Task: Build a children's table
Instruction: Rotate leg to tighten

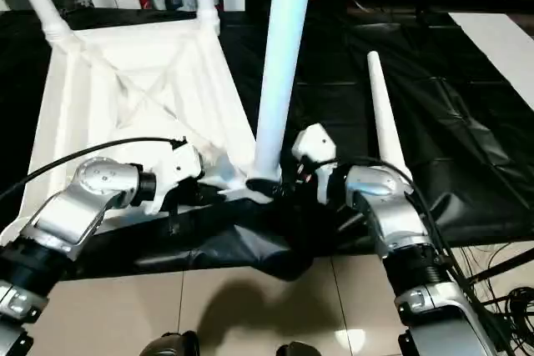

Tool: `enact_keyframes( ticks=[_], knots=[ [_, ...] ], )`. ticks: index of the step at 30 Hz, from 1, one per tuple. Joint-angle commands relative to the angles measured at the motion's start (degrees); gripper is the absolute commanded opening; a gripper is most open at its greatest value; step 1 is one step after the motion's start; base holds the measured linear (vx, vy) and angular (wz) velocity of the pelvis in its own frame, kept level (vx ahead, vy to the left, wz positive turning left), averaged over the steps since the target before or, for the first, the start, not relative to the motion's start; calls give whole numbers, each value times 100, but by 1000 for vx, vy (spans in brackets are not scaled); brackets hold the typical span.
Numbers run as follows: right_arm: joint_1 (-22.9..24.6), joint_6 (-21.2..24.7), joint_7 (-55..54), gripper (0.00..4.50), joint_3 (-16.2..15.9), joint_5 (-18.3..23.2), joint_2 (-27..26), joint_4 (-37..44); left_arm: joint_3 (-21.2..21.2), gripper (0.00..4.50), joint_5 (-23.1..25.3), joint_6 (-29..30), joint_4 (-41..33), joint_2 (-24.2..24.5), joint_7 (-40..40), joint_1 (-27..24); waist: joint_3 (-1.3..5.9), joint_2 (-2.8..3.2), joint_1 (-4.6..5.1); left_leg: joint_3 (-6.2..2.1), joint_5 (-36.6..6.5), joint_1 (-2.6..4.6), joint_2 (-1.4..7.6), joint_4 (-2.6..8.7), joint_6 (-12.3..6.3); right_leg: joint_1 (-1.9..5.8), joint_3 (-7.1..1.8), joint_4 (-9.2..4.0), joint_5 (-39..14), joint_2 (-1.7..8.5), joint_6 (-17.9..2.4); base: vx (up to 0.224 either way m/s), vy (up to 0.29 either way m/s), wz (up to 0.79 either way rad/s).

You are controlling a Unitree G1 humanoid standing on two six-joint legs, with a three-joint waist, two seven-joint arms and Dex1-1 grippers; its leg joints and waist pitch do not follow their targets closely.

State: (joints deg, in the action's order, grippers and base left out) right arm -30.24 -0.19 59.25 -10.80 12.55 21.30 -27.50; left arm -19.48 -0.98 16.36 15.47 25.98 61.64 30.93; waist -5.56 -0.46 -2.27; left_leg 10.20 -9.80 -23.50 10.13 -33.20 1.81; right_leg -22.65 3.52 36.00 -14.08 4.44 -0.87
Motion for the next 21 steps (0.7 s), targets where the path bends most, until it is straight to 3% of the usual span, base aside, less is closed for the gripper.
enact_keyframes(
  ticks=[1,9,17,20,21],
  knots=[
    [21,-61,33,356,-39,-159,24,-89,-43,0,-268,-184,-231,-93,199,-71,352,-23,11,-79,108,179,339,269,-1067,304,-284,-272,1277,399,-1822,0,0,0],
    [-7,-94,44,280,-70,-227,-30,-198,-9,0,-239,-146,-297,-85,245,-114,360,-23,21,-84,159,177,333,251,-1092,305,-285,-247,1382,392,-1822,0,0,0],
    [24,-233,36,267,-78,-325,-76,-314,-21,0,-214,-90,-292,-75,258,-130,360,-20,31,-83,181,172,329,239,-1125,308,-282,-235,1444,387,-1849,0,0,0],
    [-3,-15,-988,266,171,-454,-401,-807,147,0,-88,209,31,-343,-369,-14,340,-29,53,-79,121,172,340,256,-1073,291,-287,-248,1275,396,-1869,0,0,0],
    [-21,58,-1383,266,269,-473,-532,-960,187,0,-19,275,175,-434,-595,53,313,-38,73,-78,-62,166,332,280,-971,288,-287,-286,932,398,-1857,0,0,0]
  ],
)
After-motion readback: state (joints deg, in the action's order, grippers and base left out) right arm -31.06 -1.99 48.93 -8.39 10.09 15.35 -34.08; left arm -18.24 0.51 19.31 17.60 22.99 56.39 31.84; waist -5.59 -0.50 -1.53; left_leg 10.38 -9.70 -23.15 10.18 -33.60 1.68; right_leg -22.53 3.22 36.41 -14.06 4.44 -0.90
